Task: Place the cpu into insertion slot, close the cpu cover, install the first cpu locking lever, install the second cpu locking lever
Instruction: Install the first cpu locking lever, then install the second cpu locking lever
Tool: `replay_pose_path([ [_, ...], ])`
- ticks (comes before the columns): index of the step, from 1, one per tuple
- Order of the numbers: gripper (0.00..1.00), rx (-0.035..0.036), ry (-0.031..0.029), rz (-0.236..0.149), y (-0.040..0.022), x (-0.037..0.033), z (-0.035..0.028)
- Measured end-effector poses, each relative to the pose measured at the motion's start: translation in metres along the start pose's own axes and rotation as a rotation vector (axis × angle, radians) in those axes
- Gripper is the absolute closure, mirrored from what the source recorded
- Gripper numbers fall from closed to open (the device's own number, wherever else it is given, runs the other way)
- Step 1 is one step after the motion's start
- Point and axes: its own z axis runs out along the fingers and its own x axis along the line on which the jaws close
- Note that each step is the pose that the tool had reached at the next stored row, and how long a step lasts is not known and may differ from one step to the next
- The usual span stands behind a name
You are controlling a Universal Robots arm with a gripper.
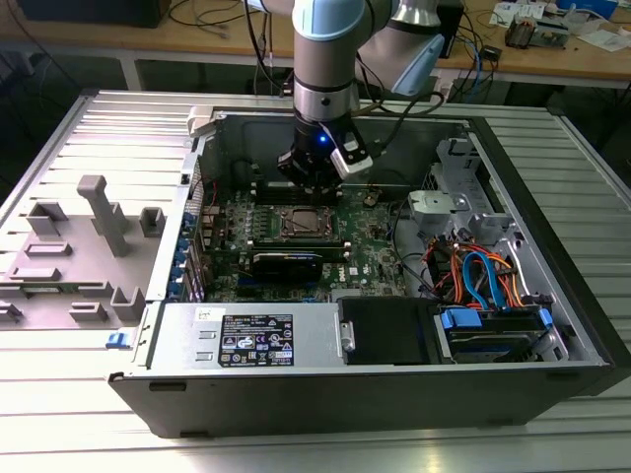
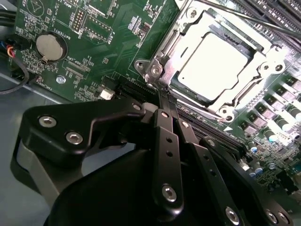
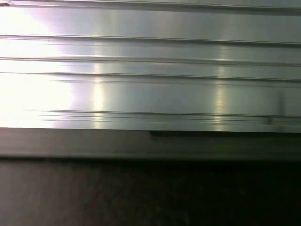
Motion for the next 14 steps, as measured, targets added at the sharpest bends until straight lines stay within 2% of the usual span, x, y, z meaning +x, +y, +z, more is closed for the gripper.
replay_pose_path([
  [1, 0.89, 0.003, 0.0004, 0.0, -0.0003, 0.0, -0.0002],
  [14, 0.89, 0.003, 0.0002, 0.0, -0.0016, 0.0001, -0.0001],
])
